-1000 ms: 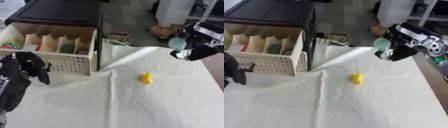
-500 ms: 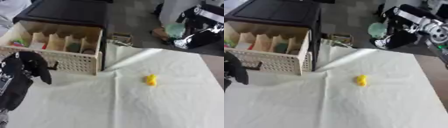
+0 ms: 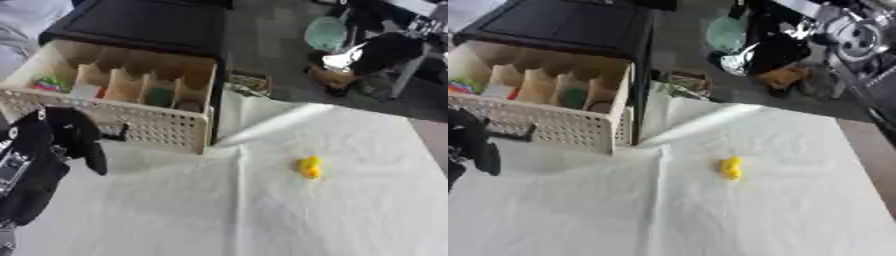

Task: Pick up objects from table and place into drawer.

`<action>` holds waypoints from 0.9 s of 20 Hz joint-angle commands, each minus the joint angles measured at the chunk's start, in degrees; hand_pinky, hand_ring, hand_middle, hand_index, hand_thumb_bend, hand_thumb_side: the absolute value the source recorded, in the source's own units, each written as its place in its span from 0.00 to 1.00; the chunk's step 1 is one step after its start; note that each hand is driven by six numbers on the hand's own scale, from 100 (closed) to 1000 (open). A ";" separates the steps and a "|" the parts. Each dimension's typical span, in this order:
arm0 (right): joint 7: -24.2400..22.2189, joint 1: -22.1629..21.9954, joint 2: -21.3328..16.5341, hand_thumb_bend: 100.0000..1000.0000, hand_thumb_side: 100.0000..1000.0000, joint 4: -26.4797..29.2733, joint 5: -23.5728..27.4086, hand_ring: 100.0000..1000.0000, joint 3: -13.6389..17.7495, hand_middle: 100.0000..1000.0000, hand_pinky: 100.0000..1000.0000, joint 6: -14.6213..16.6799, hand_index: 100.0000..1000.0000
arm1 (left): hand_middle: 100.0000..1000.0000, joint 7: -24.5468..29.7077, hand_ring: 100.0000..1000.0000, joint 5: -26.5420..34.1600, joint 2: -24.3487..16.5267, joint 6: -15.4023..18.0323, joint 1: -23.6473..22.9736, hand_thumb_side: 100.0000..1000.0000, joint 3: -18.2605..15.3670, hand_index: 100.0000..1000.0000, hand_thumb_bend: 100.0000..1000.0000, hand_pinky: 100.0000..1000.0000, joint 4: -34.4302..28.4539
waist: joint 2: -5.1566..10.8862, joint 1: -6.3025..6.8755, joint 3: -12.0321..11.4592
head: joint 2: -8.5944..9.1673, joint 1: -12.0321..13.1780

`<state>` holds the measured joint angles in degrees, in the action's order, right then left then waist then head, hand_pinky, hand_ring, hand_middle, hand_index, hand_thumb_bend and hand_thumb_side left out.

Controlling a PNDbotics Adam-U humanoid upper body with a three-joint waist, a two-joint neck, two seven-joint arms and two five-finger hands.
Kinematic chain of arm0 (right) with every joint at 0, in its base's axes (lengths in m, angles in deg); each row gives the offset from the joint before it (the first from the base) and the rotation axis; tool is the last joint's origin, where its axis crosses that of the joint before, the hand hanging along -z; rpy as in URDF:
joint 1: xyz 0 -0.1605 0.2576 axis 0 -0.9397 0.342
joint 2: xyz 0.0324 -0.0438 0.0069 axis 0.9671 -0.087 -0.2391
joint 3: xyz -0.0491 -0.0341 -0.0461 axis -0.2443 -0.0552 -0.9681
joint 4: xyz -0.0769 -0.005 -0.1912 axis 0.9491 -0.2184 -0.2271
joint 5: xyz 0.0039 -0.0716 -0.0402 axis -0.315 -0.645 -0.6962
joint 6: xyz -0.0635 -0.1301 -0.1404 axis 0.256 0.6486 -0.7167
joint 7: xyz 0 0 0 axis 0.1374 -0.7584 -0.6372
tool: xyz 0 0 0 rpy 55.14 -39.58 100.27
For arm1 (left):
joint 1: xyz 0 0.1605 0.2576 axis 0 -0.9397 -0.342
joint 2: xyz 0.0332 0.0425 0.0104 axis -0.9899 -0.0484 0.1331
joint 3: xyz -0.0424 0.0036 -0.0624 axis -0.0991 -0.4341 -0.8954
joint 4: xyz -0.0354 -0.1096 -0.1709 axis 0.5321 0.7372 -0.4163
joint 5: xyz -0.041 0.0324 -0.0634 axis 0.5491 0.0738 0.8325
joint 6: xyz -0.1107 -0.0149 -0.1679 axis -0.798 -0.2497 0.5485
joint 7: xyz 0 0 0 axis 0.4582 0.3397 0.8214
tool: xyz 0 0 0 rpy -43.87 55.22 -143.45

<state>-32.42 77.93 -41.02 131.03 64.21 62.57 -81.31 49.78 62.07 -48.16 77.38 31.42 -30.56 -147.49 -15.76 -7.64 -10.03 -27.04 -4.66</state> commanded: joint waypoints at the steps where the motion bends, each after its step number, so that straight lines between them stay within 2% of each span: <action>1: 0.05 2.60 0.92 0.34 0.18 -0.82 0.69 0.43 1.33 0.00 0.35 -0.53 0.53 | 0.51 0.68 0.37 -0.25 0.15 -1.04 1.41 0.48 0.54 0.68 0.00 0.36 -0.81 | 0.72 0.15 -0.32 | 1.17 -1.04; 10: 0.32 7.81 6.11 0.35 0.19 -4.12 -0.78 0.42 1.60 0.00 0.35 -0.55 0.52 | 0.51 2.33 0.37 -0.54 1.09 -3.03 3.32 0.47 1.83 0.68 0.00 0.36 -0.81 | -0.46 -1.01 -2.54 | 2.79 -3.88; 18: 1.59 10.17 9.13 0.36 0.20 -8.01 -3.22 0.42 2.28 0.00 0.35 0.50 0.52 | 0.51 3.68 0.37 -1.11 2.13 -5.06 5.13 0.45 2.89 0.68 0.00 0.36 -0.81 | -1.88 -2.22 -4.32 | 4.38 -5.91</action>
<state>-31.30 86.69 -31.29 123.33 61.74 63.81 -80.97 53.30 61.34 -46.08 72.72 35.66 -27.79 -147.49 -18.74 -10.43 -14.39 -23.60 -10.21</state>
